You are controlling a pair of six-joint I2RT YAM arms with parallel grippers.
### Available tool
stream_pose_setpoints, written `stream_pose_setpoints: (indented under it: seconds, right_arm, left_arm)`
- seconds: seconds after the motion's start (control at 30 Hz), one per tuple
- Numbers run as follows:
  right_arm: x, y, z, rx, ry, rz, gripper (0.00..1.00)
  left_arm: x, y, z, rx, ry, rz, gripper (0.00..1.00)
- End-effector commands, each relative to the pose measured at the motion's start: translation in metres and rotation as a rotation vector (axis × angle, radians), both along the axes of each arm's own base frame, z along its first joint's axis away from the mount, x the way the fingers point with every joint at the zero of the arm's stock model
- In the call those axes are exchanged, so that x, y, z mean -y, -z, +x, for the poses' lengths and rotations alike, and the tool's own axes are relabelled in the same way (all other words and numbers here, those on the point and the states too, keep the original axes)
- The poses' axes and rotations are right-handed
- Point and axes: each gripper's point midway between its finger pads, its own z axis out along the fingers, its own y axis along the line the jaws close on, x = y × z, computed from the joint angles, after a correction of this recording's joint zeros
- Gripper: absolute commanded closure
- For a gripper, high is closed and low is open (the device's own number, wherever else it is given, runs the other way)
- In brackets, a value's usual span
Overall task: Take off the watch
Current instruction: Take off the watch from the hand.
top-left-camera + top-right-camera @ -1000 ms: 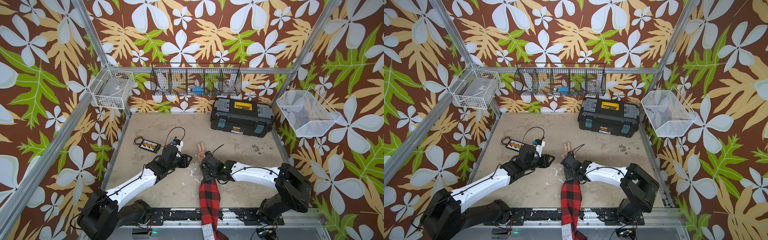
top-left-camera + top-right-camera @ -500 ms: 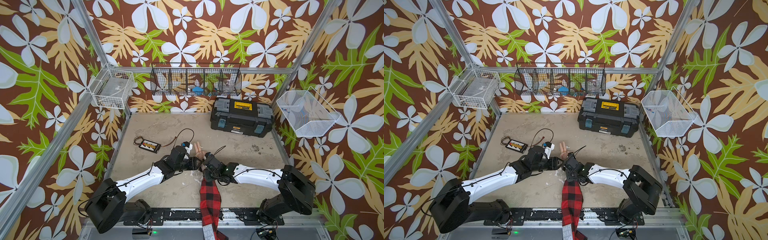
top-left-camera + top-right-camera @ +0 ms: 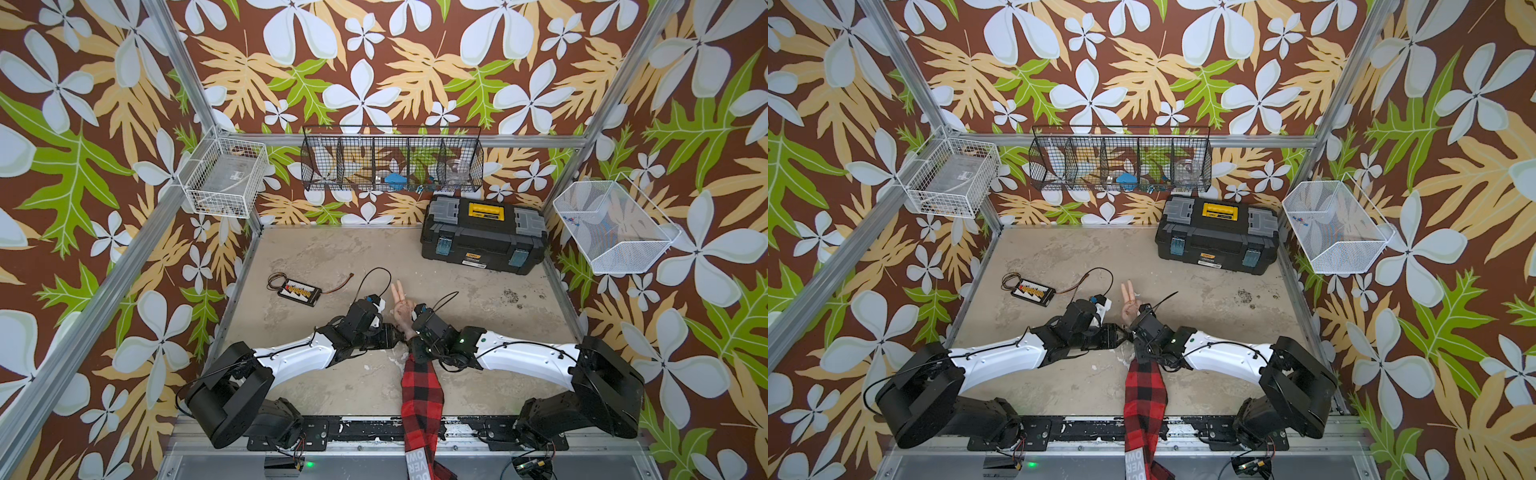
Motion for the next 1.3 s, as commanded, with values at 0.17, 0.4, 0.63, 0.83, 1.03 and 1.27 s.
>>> stream_pose_setpoints:
  seconds: [0.17, 0.4, 0.63, 0.83, 1.03, 1.27]
  right_arm:
    - [-0.01, -0.035, 0.006, 0.077, 0.008, 0.131, 0.79]
    - [-0.005, -0.054, 0.003, 0.1, 0.018, 0.164, 0.79]
    - [0.007, -0.068, 0.0, 0.122, 0.04, 0.173, 0.8]
    - [0.019, -0.072, -0.005, 0.135, 0.068, 0.183, 0.8]
    - [0.025, -0.071, -0.008, 0.132, 0.077, 0.182, 0.8]
    - [0.031, -0.069, -0.01, 0.134, 0.089, 0.173, 0.8]
  left_arm:
    - [0.002, 0.007, 0.007, 0.011, -0.023, -0.001, 0.5]
    - [0.007, 0.008, 0.014, 0.013, -0.03, -0.001, 0.48]
    - [0.005, 0.002, 0.019, 0.035, -0.049, 0.003, 0.48]
    - [0.008, 0.01, 0.023, 0.028, -0.047, 0.022, 0.47]
    - [0.017, 0.008, 0.037, 0.062, -0.053, 0.03, 0.48]
    - [0.031, -0.001, 0.055, 0.138, -0.039, 0.032, 0.54]
